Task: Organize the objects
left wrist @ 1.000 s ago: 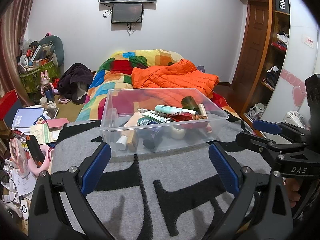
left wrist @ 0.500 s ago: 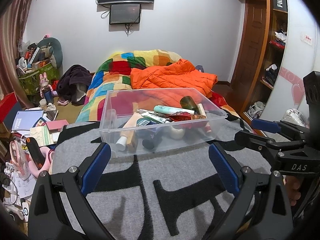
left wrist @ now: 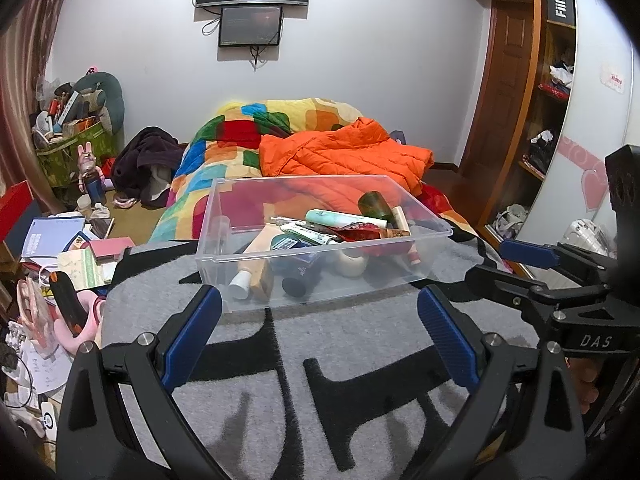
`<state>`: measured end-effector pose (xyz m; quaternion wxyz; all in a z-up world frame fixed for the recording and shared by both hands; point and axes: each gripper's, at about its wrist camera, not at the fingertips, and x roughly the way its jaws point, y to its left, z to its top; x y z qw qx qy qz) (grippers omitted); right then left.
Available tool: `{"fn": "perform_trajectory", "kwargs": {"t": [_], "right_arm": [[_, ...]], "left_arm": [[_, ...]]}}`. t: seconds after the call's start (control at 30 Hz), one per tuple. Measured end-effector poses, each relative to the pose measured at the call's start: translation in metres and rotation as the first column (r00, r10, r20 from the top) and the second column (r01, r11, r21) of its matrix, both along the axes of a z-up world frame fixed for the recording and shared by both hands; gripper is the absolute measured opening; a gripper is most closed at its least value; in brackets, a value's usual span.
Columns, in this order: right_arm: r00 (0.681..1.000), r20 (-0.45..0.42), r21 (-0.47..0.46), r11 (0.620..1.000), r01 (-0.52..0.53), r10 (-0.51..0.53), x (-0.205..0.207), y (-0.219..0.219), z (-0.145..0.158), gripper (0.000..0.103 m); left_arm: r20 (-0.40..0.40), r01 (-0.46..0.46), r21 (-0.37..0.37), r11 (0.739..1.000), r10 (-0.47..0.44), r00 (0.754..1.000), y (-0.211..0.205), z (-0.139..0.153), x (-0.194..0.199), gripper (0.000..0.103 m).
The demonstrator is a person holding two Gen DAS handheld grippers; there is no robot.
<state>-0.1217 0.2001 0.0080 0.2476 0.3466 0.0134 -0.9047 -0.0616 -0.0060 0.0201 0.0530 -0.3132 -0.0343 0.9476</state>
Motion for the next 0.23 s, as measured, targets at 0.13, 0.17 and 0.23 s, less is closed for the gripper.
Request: {"fn": "perform_trajectory", "kwargs": {"t": [0.13,0.17,0.23], "right_arm": [[1.000,0.004,0.005,1.000,-0.007,0.007,0.0007,-0.0019,-0.0010,0.077],[1.000,0.004,0.006,1.000,-0.008,0.008,0.0008,-0.0022,-0.0011,0.077],[1.000,0.003,0.009,1.000,-0.011,0.011,0.0015,-0.0028,-0.0014,0.077]], "left_arm": [[-0.006,0.002,0.010,1.000,-0.002,1.000,-0.0005,0.0009,0.0015,0.100],[-0.008,0.004,0.012,1.000,-0.004,1.000,-0.0003,0.0014,0.0023,0.100],[-0.011,0.006,0.012,1.000,-0.006,1.000,0.0002,0.0024,0.0035,0.100]]}}
